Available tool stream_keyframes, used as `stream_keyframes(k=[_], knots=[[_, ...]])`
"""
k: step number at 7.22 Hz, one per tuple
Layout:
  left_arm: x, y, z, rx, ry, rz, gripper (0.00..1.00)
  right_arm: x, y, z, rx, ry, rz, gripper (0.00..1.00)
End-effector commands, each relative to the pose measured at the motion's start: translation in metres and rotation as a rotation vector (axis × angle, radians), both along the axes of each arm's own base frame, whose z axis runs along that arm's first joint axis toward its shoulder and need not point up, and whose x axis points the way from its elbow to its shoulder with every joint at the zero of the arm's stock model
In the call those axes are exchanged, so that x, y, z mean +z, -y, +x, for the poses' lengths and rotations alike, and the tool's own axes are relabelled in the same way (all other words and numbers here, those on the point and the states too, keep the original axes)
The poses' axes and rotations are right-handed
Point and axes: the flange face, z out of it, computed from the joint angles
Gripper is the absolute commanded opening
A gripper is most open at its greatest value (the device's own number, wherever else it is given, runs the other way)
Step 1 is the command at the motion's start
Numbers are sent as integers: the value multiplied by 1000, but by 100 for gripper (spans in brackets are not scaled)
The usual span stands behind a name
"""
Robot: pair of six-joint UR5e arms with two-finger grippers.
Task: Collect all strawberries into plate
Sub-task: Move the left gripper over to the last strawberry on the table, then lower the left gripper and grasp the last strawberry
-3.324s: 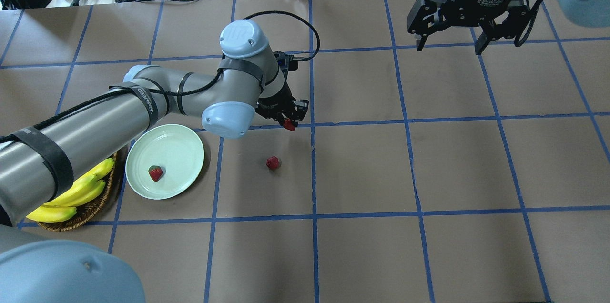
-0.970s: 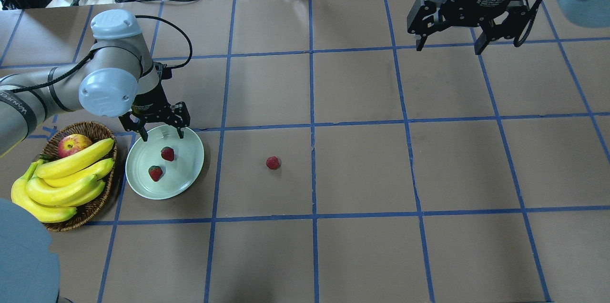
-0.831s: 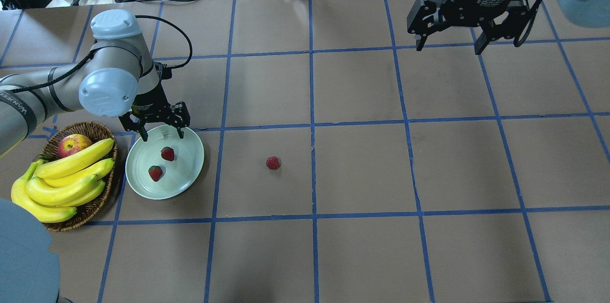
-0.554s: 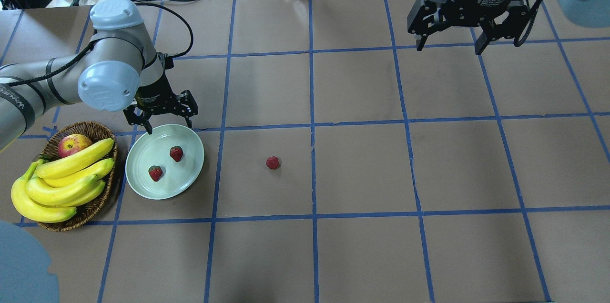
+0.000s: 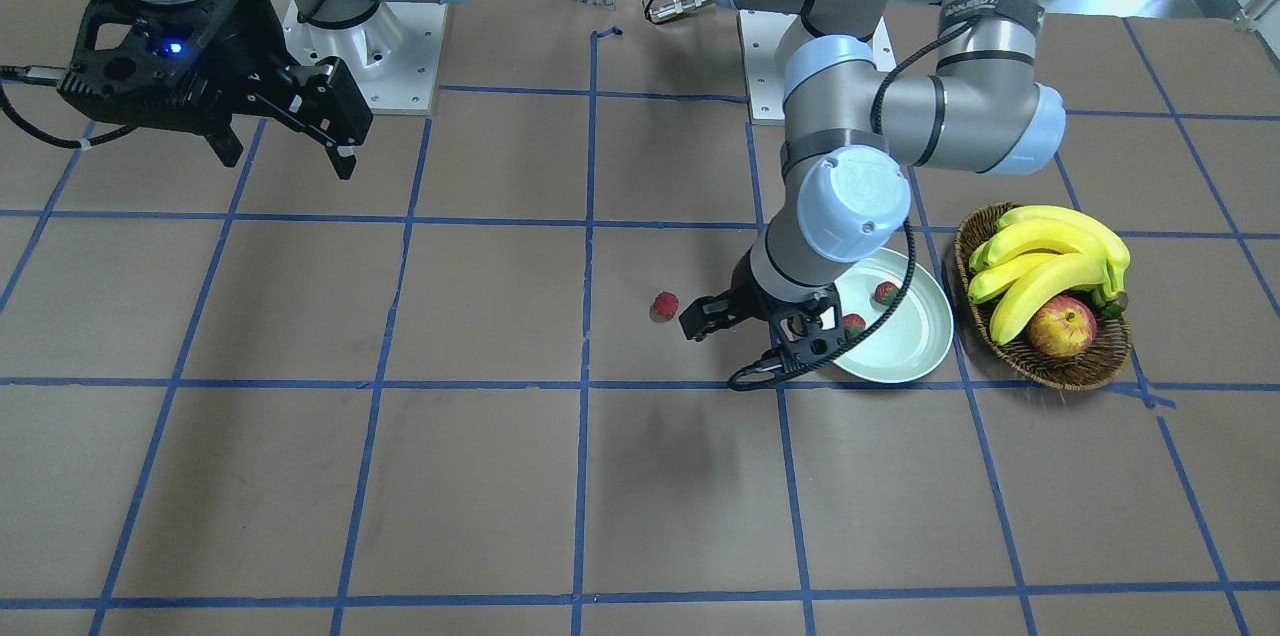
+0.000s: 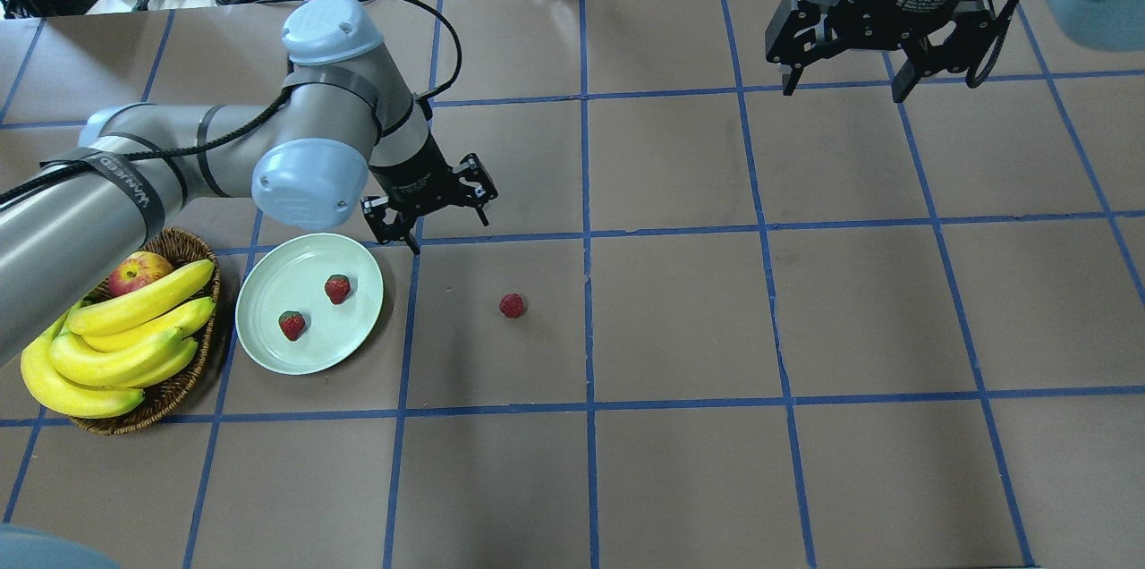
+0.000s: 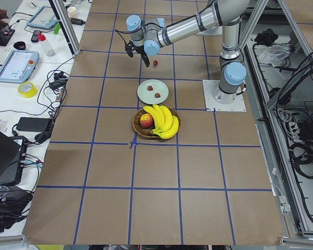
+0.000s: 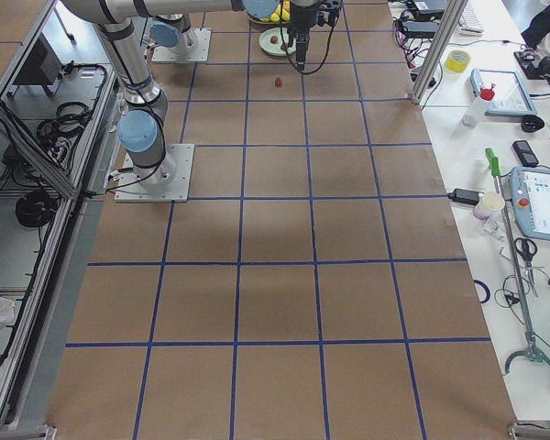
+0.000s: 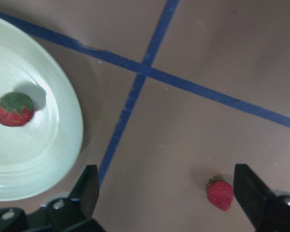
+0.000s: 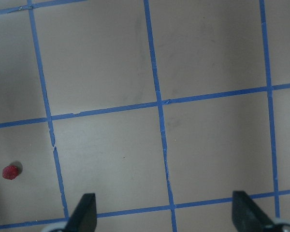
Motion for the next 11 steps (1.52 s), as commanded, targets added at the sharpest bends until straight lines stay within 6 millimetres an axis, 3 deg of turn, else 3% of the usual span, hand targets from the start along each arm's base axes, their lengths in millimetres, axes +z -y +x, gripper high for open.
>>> stream_keyframes(k=[1, 4, 6, 9, 11], knots=[[-28, -23, -40, 6, -23, -12, 100, 0, 0, 0, 0, 0, 0, 100], [-58, -47, -34, 7, -10, 59, 100, 0, 0, 0, 0, 0, 0, 100], [-63, -46, -35, 12, -9, 67, 100, 0, 0, -1, 0, -1, 1, 100], [-72, -47, -39, 20, -47, 93, 71, 0, 0, 0, 0, -1, 1, 100], [-75, -47, -39, 22, -46, 103, 42, 0, 0, 0, 1, -1, 1, 100]])
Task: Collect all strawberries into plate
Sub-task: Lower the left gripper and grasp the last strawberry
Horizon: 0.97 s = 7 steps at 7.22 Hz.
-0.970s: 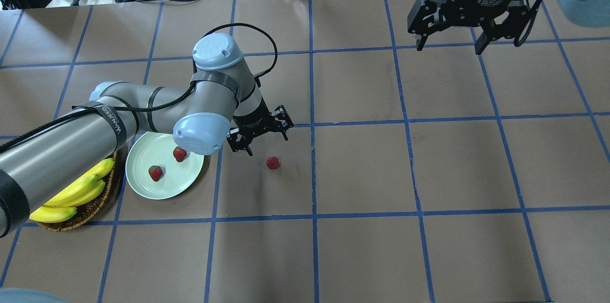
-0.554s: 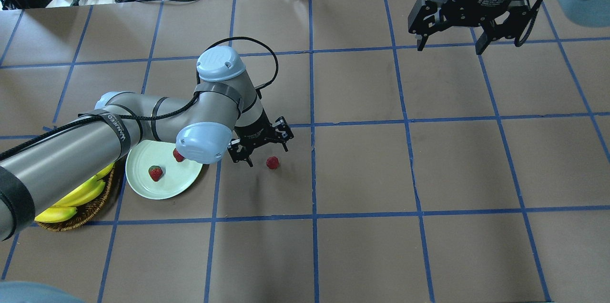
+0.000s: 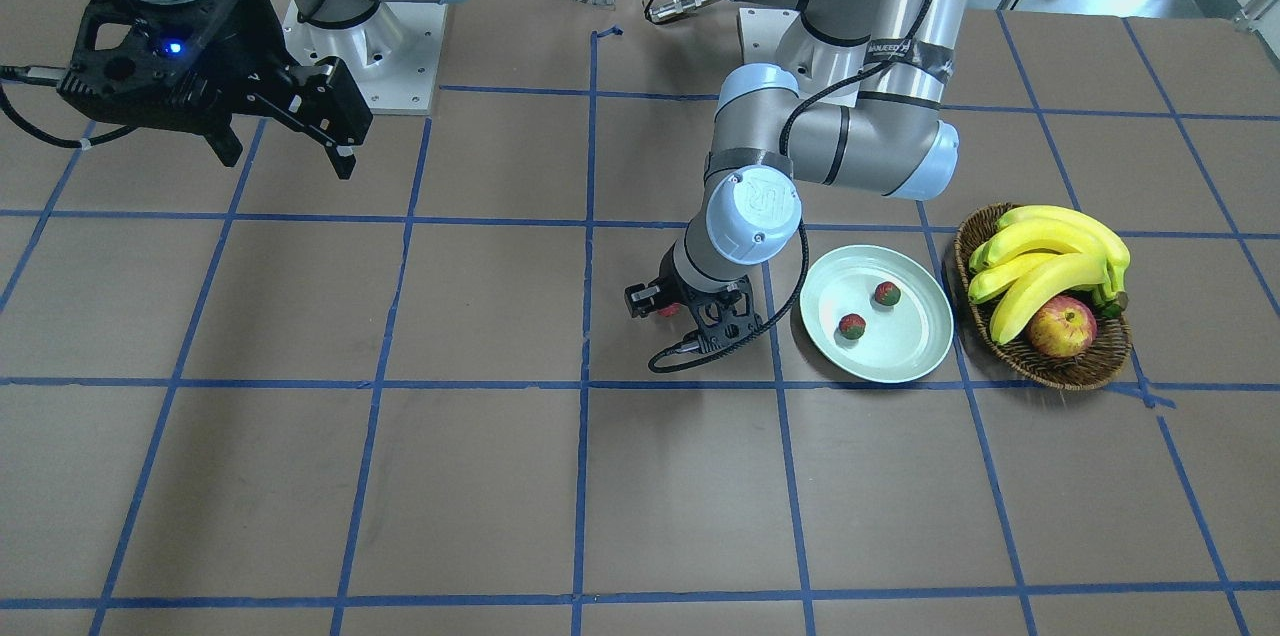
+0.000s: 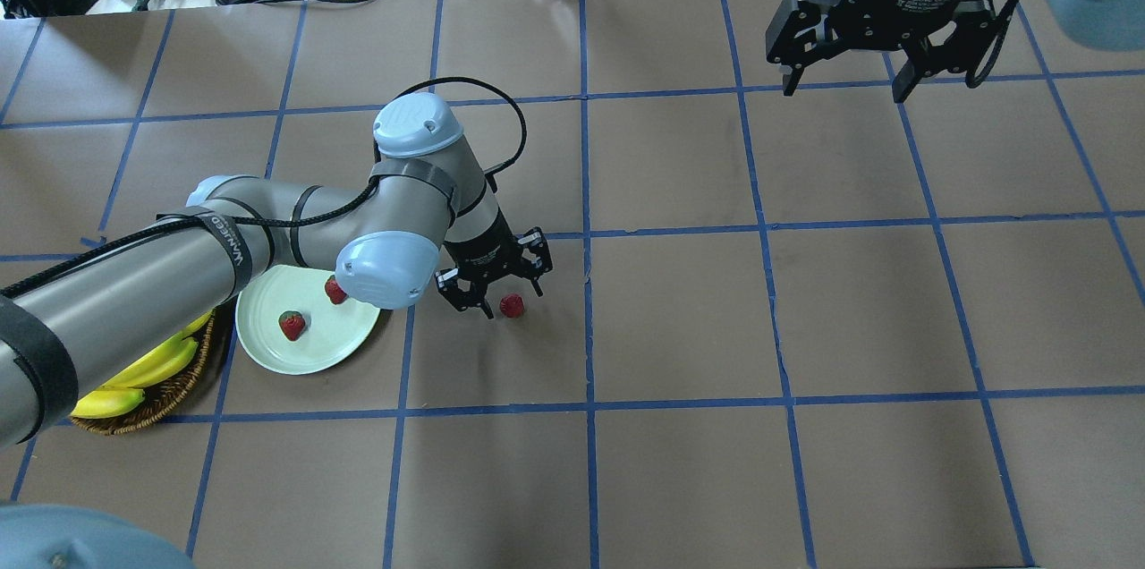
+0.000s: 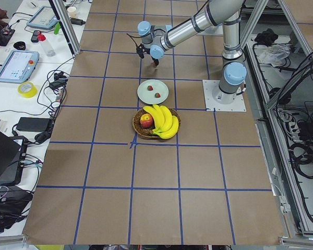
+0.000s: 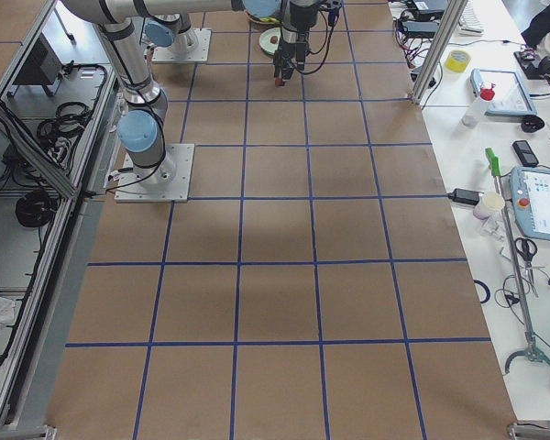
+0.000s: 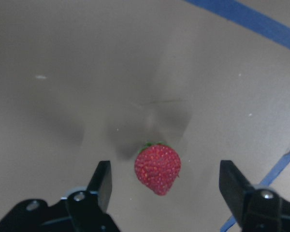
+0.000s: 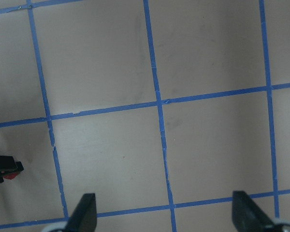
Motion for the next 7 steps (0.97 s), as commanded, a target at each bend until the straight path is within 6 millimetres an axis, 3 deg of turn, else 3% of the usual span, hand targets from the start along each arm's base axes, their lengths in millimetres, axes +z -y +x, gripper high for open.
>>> stream_keyframes(k=[1, 2, 3, 4, 5, 6, 7], knots=[[-3, 0, 1, 2, 1, 12, 17, 0, 0, 0, 1, 0, 0, 100], [-2, 1, 1, 0, 3, 8, 0, 0, 0, 0, 1, 0, 0, 100], [1, 3, 0, -5, 3, -3, 0, 0, 0, 0, 1, 0, 0, 100], [20, 13, 0, -14, 3, -53, 0, 0, 0, 0, 1, 0, 0, 100], [52, 35, 3, -15, 30, -122, 0, 0, 0, 0, 0, 0, 0, 100], [81, 57, 17, -13, 115, -131, 0, 0, 0, 0, 1, 0, 0, 100], [98, 78, 57, -52, 182, -123, 0, 0, 0, 0, 1, 0, 0, 100]])
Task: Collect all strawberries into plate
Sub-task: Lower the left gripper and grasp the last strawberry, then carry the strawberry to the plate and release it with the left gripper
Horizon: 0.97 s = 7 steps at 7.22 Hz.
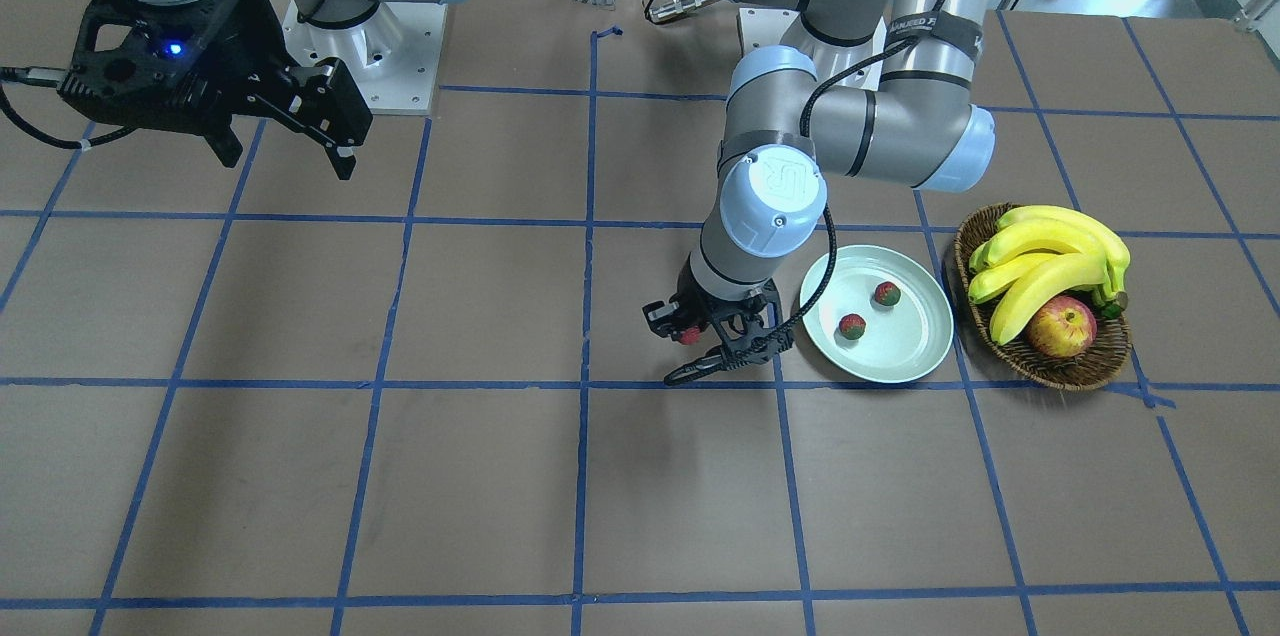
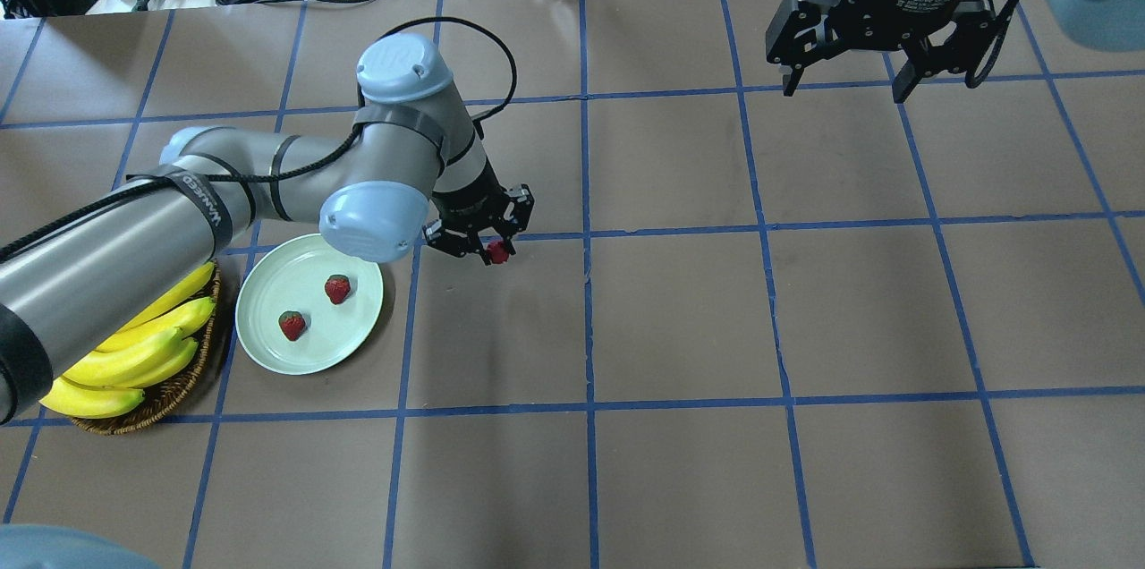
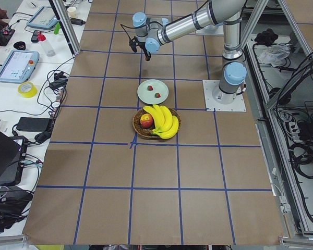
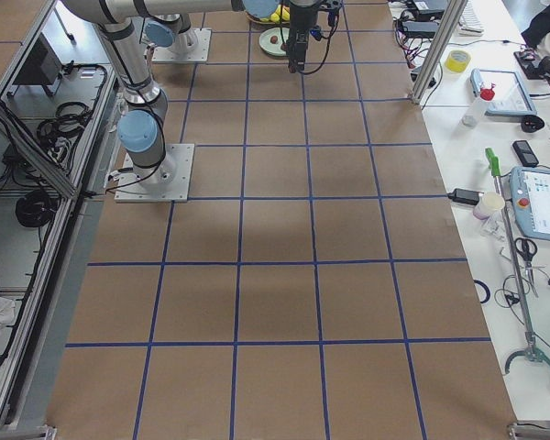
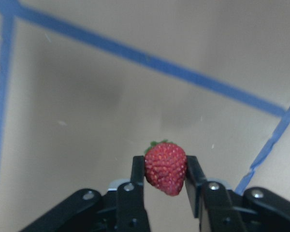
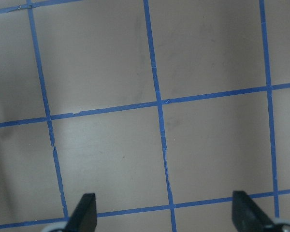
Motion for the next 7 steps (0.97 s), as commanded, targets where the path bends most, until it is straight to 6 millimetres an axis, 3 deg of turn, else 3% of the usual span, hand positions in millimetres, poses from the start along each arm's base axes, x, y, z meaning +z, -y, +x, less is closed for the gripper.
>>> stream_keyframes(k=[1, 2, 3, 5, 7], knots=[[35, 36, 96, -74, 100, 17, 0, 0, 0, 0, 0, 0, 0, 100], [39, 35, 143, -72, 152, 52, 0, 0, 0, 0, -1, 0, 0, 100], [33, 30, 177, -59, 210, 117, 0, 0, 0, 0, -1, 0, 0, 100], [-3, 13, 197, -35, 192, 200, 0, 0, 0, 0, -1, 0, 0, 100], [-33, -8, 205, -17, 187, 269, 0, 0, 0, 0, 0, 0, 0, 100]])
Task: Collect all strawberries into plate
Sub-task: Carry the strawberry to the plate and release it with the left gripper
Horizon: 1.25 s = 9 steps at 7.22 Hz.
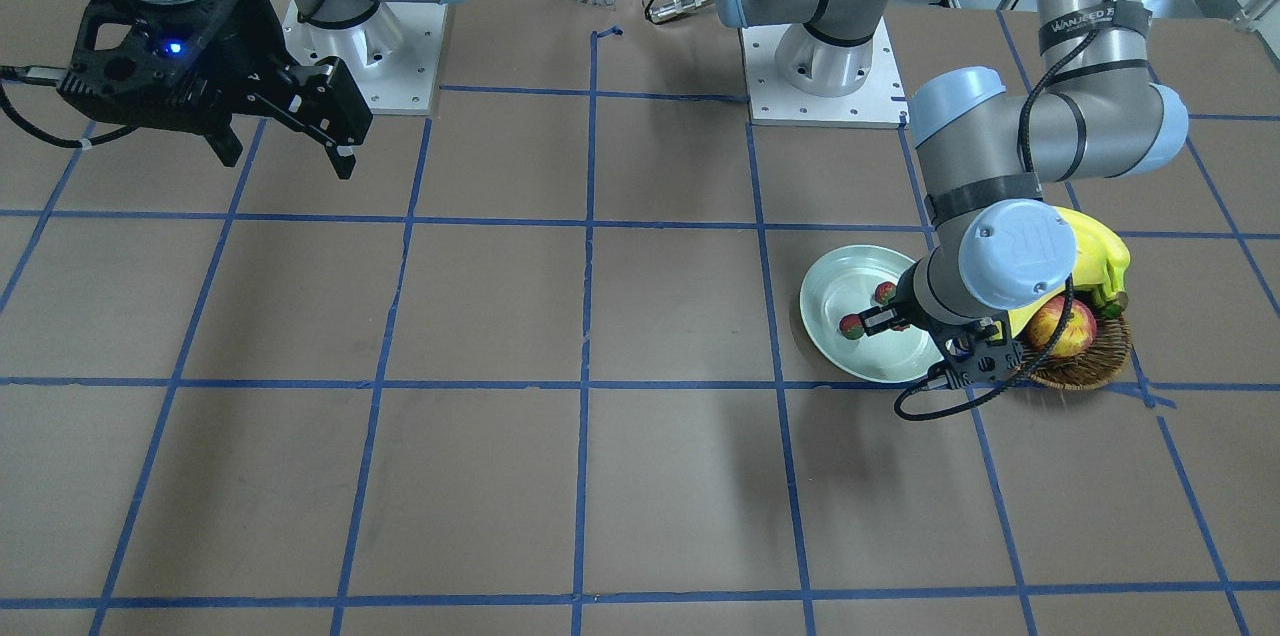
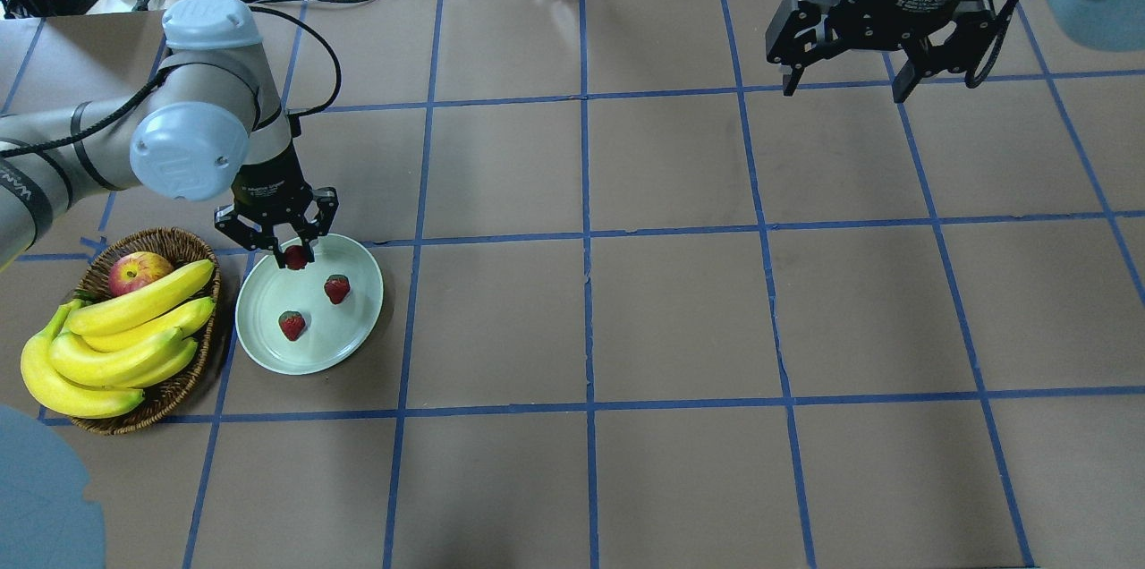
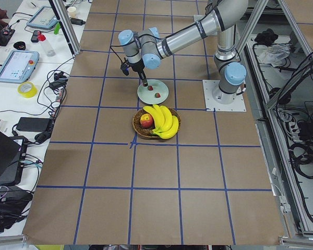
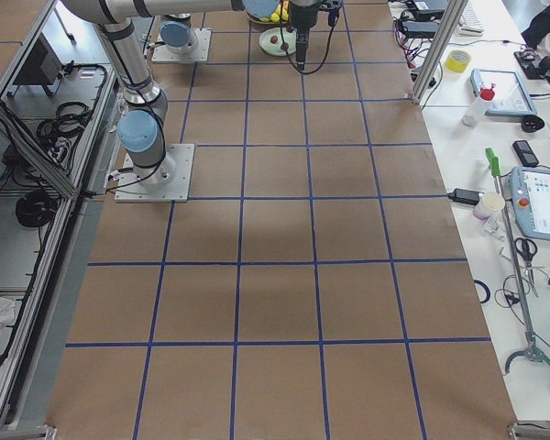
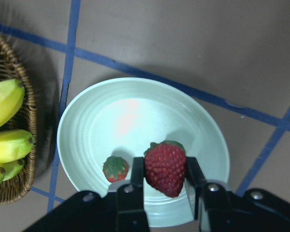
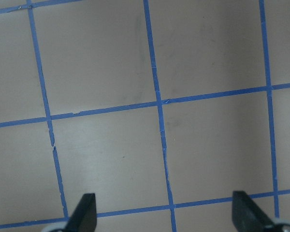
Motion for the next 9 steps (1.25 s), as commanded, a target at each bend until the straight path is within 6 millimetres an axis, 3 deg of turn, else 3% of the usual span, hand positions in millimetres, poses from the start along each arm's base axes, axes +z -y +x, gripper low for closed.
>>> stream_keyframes(k=[1, 2, 3, 4, 5, 7, 8, 9], knots=[[-20, -11, 5, 17, -5, 40, 4, 0, 0, 0, 0, 0, 0, 100], [-20, -10, 5, 22, -5, 40, 55, 0, 0, 0, 0, 0, 0, 100], [-17, -8, 4, 27, -9, 31, 100, 0, 0, 0, 0, 0, 0, 100], [-4, -1, 5, 22, -7, -1, 100, 0, 0, 0, 0, 0, 0, 100], [24, 16, 3, 29, -39, -70, 100, 0, 0, 0, 0, 0, 0, 100], [97, 43, -15, 1, -71, -224, 100, 0, 0, 0, 0, 0, 0, 100], [135, 42, -19, 2, -88, -294, 100, 0, 0, 0, 0, 0, 0, 100], [157, 40, -21, -2, -94, -336, 100, 0, 0, 0, 0, 0, 0, 100]])
